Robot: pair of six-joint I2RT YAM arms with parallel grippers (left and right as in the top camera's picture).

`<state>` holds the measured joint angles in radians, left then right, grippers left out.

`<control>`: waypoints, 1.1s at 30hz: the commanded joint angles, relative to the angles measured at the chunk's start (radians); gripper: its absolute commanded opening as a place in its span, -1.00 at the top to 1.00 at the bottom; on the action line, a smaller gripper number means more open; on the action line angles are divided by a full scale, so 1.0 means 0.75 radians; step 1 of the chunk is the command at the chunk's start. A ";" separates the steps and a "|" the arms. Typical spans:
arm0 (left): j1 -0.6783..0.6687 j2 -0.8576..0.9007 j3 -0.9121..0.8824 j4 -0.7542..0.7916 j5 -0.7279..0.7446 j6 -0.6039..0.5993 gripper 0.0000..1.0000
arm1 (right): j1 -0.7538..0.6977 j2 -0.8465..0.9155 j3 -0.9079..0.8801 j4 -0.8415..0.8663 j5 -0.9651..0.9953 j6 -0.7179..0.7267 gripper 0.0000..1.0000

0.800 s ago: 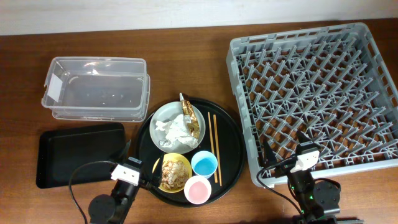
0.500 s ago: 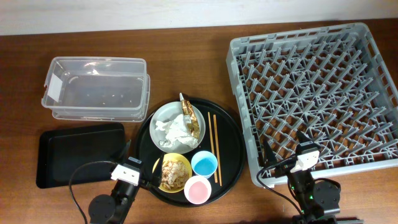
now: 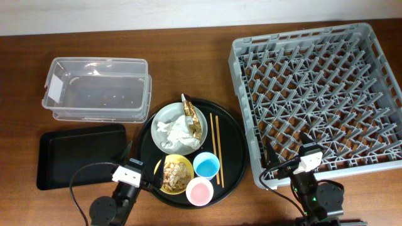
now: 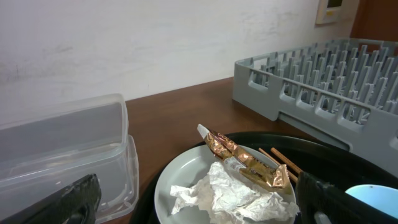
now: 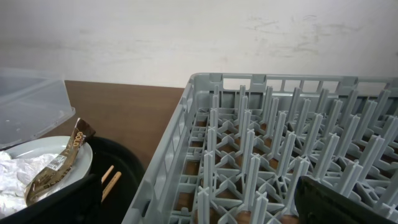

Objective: Sort waste into correct bins and load items into the dishwasher rack

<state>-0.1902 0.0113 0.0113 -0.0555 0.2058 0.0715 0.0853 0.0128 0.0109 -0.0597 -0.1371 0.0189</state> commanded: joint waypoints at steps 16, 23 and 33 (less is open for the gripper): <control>0.005 -0.007 -0.003 0.010 0.108 0.011 -0.99 | -0.011 -0.009 -0.007 0.008 -0.129 -0.005 -0.97; 0.005 -0.007 0.101 0.153 0.230 0.006 -0.99 | -0.010 -0.009 0.103 0.009 -0.467 -0.005 -0.97; 0.005 0.239 0.683 -0.338 0.229 -0.042 -0.99 | -0.010 0.225 0.809 -0.650 -0.445 -0.006 -0.97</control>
<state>-0.1902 0.0830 0.3767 -0.2173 0.3637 0.0601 0.0845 0.0826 0.4580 -0.4419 -0.4656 0.0177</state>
